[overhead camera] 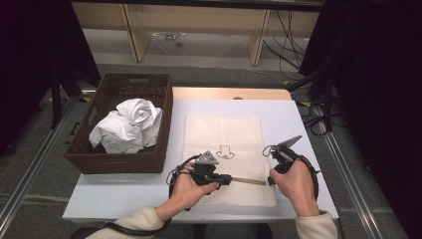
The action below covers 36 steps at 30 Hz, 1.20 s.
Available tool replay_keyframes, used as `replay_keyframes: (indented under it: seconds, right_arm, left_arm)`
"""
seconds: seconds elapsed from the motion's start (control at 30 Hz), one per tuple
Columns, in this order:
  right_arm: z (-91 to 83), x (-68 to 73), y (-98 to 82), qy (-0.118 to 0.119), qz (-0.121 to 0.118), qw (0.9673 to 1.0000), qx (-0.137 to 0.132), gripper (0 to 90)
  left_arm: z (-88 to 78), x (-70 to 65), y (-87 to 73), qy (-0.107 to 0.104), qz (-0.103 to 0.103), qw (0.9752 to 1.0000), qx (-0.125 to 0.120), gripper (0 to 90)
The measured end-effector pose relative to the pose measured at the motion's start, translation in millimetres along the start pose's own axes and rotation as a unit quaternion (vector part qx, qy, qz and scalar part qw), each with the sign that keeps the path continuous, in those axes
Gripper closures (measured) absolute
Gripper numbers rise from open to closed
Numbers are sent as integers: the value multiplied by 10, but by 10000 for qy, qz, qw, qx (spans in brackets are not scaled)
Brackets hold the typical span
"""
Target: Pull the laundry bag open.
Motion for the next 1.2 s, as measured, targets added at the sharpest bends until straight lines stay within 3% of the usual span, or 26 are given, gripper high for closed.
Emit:
replay_keyframes:
  seconds: [0.3,0.43,0.53,0.6,0.63,0.67,0.7,0.87,0.9,0.97,1.2]
  right_arm:
    - [6,3,7,19,6,10000,-39,841]
    - [1,-25,3,-49,-148,9999,-15,841]
    - [1,-9,-2,-32,-14,10000,11,841]
    - [0,-28,-6,-57,-103,9999,43,841]
    - [-9,0,-32,-13,91,9998,164,841]
    - [-9,2,-32,0,85,9998,161,841]
    - [6,-34,5,-82,-169,9998,-23,841]
    - [3,-14,-1,-49,-66,10000,-8,841]
    - [3,-14,-1,-49,-66,10000,-8,841]
    - [5,-34,6,-81,-170,9998,-28,841]
    - [-11,-4,-34,-38,122,9998,179,841]
  left_arm:
    - [-22,9,-18,19,-2,10000,12,867]
    - [-36,17,-20,9,47,10000,-2,866]
    - [-55,25,-31,-6,26,10000,-2,866]
    - [-65,39,-40,16,56,10000,27,866]
    - [-66,41,-46,33,-15,10000,11,866]
    - [-73,49,-52,45,57,10000,12,867]
    - [-75,52,-57,62,44,10000,9,866]
    - [-85,43,-77,-20,16,10000,74,866]
    - [-80,48,-69,45,-13,10000,5,866]
    - [-90,52,-69,50,-39,10000,-2,867]
    - [-120,87,-96,88,-60,9999,8,866]
Point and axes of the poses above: each handheld gripper's, and its own axes: z roughly forward along the jaws, y roughly out of its top, x roughly to its left, the point moved 9 cm from there along z, roughly forward along the jaws, and after that the axes turned 11 degrees about x, right-handed, at the moved point
